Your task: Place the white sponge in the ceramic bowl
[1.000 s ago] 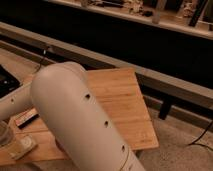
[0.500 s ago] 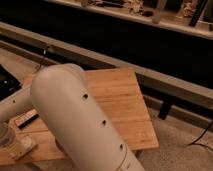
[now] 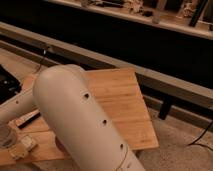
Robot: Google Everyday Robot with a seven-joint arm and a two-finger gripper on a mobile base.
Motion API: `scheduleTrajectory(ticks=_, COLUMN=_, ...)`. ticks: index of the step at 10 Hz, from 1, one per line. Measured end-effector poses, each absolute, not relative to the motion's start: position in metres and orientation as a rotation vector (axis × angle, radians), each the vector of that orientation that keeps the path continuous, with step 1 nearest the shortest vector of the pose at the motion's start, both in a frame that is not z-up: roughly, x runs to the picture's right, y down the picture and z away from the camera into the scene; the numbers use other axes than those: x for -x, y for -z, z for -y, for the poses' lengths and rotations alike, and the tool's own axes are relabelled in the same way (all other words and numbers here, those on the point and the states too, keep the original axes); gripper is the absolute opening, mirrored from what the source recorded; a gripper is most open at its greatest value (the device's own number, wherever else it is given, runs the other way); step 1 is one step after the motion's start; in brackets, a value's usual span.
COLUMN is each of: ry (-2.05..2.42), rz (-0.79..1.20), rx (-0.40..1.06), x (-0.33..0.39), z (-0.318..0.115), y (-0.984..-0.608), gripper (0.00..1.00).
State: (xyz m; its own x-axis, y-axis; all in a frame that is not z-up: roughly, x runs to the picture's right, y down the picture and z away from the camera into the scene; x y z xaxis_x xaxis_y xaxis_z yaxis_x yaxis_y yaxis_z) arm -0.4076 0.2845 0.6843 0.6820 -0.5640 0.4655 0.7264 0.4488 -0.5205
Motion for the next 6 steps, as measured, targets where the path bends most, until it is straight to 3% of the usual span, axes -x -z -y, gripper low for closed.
scheduleTrajectory(ticks=1, ry=0.809, rz=0.240, rx=0.762, x=0.4070, z=-0.2858, y=-0.6854, gripper=0.61)
scheduleTrajectory(ticks=3, ry=0.817, rz=0.240, rx=0.761, x=0.4081, z=-0.2868, y=-0.6853, gripper=0.43)
scheduleTrajectory(ticks=6, ry=0.833, rz=0.228, rx=0.745, x=0.4137, z=-0.2819, y=-0.6803, gripper=0.09)
